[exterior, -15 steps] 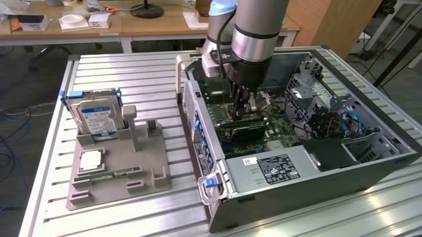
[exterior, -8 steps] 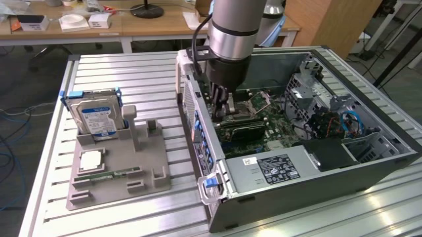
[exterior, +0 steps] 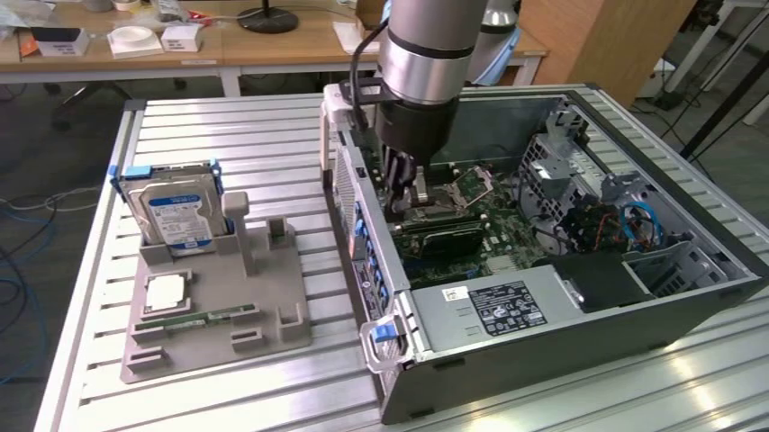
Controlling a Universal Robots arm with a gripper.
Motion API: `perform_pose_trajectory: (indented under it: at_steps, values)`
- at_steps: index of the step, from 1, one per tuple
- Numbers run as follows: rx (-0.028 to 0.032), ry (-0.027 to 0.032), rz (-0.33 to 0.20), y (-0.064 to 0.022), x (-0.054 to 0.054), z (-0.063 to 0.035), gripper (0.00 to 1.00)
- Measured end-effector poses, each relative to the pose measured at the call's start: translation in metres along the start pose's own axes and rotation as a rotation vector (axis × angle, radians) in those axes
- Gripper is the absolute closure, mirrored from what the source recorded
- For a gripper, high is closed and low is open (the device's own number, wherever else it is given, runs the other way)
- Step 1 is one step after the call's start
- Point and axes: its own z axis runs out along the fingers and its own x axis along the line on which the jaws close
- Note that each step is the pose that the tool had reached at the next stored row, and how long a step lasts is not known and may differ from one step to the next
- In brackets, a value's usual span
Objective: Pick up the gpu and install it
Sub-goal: 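Press down on the gpu until it lock into place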
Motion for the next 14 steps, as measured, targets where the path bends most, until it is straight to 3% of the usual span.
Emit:
perform_pose_trajectory:
  at_steps: [3,4,5,8,9,10,14]
  values:
    - [-0.0005,0.0013,0.000,0.0003,0.0018,-0.0001,0.89]
    - [-0.0036,0.0013,0.000,0.0003,0.0025,-0.0001,0.89]
    - [-0.0105,0.0013,0.000,0.0004,0.0031,-0.0001,0.89]
    - [-0.0508,0.0021,0.001,0.0008,0.0040,-0.0002,0.89]
    - [-0.0596,0.0022,0.001,0.0008,0.0043,-0.0001,0.89]
    - [-0.0629,0.0024,0.001,0.0009,0.0045,-0.0003,0.89]
    - [-0.0631,0.0021,0.001,0.0008,0.0052,-0.0001,0.89]
